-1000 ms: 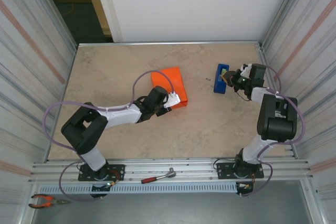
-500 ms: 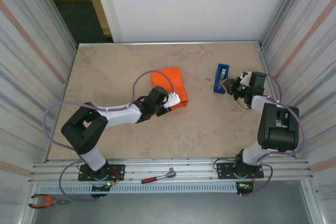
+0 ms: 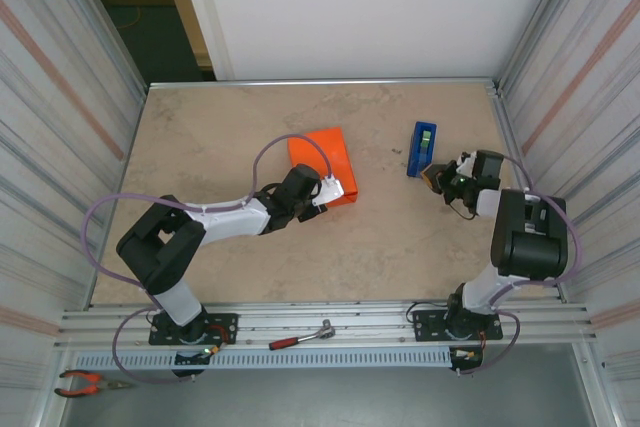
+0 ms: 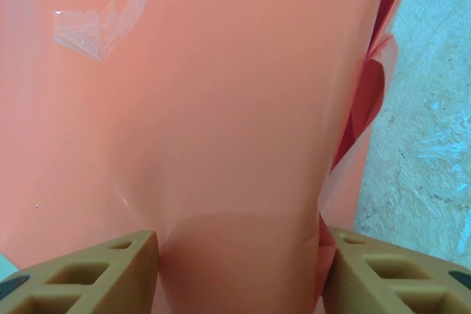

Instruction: Wrap the gift box in paper

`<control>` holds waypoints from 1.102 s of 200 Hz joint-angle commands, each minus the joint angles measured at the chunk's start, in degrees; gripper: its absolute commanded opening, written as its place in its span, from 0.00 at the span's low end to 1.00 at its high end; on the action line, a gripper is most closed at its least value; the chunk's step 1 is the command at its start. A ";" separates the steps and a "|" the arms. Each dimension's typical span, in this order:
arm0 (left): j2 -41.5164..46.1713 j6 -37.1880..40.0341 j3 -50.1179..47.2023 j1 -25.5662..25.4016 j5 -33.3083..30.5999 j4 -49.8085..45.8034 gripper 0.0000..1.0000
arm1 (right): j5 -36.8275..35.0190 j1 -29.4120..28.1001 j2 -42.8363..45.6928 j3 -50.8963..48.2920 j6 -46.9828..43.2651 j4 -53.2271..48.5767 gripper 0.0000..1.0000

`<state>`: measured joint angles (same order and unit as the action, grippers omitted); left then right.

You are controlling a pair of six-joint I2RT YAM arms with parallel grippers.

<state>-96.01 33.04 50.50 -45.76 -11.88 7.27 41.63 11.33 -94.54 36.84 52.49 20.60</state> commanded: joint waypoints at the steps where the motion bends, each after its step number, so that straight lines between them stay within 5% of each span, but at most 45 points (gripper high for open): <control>1: -0.83 -0.54 0.38 -0.48 0.75 -3.23 0.58 | -0.05 -0.17 -3.87 -1.51 1.83 2.48 0.00; 116: -0.89 -0.34 0.13 -0.65 0.49 -3.04 0.57 | -1.86 -4.47 -12.07 0.92 5.25 7.30 0.00; 220: -0.68 -0.25 0.01 -0.71 0.55 -2.96 0.58 | 0.10 -7.86 3.28 -4.10 1.76 4.44 0.00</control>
<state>-96.01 33.04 50.50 -45.89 -12.10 7.29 41.82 6.28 -97.69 33.93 56.55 27.77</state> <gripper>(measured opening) 0.576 0.063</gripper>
